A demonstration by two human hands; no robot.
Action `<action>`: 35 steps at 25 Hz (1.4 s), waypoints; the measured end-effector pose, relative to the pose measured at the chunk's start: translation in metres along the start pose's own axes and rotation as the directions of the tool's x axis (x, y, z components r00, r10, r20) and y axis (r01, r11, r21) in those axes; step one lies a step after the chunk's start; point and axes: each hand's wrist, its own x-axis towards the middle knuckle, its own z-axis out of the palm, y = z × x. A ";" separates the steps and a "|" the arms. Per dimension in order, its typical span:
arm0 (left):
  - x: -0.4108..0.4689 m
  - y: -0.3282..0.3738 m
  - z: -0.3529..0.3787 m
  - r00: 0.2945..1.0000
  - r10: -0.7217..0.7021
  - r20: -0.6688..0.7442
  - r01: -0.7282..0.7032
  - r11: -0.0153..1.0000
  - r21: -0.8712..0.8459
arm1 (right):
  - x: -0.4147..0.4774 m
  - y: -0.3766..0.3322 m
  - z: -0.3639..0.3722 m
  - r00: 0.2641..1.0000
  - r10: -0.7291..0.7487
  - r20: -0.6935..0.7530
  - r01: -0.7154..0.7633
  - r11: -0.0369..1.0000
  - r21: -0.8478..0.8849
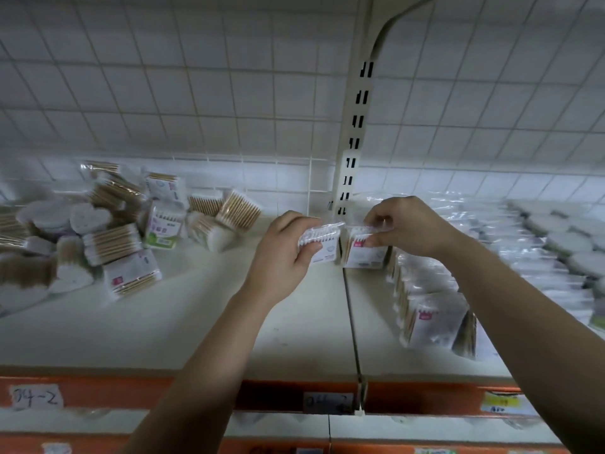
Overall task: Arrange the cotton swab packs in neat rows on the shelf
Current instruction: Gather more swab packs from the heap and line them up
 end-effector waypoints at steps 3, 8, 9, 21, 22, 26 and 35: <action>0.004 0.009 0.002 0.999 -0.039 -0.006 0.039 0.999 -0.030 | 0.002 0.003 0.002 0.999 -0.013 0.035 0.013 1.000 -0.004; 0.006 0.014 0.004 0.996 -0.088 0.011 0.088 0.992 -0.093 | 0.007 0.013 0.007 0.999 -0.020 -0.026 0.018 0.996 -0.090; 0.006 0.014 0.004 0.995 -0.095 0.027 0.097 0.990 -0.103 | 0.007 0.014 0.008 0.998 -0.024 -0.050 0.019 0.994 -0.107; 0.017 0.034 0.051 0.987 -0.056 0.149 0.075 0.989 -0.126 | -0.005 0.029 -0.012 0.970 -0.051 -0.237 0.073 0.994 0.085; 0.019 0.035 0.056 0.988 -0.045 0.147 0.062 0.992 -0.112 | -0.007 0.031 -0.015 0.966 -0.040 -0.255 0.067 0.993 0.097; 0.023 0.041 0.070 0.996 0.016 0.090 -0.017 1.000 0.020 | -0.015 0.033 -0.020 0.954 -0.031 -0.299 0.066 0.992 0.108; 0.023 0.042 0.060 0.999 -0.022 0.034 0.018 0.993 0.113 | -0.013 0.011 -0.011 0.946 -0.043 -0.321 0.099 0.982 0.159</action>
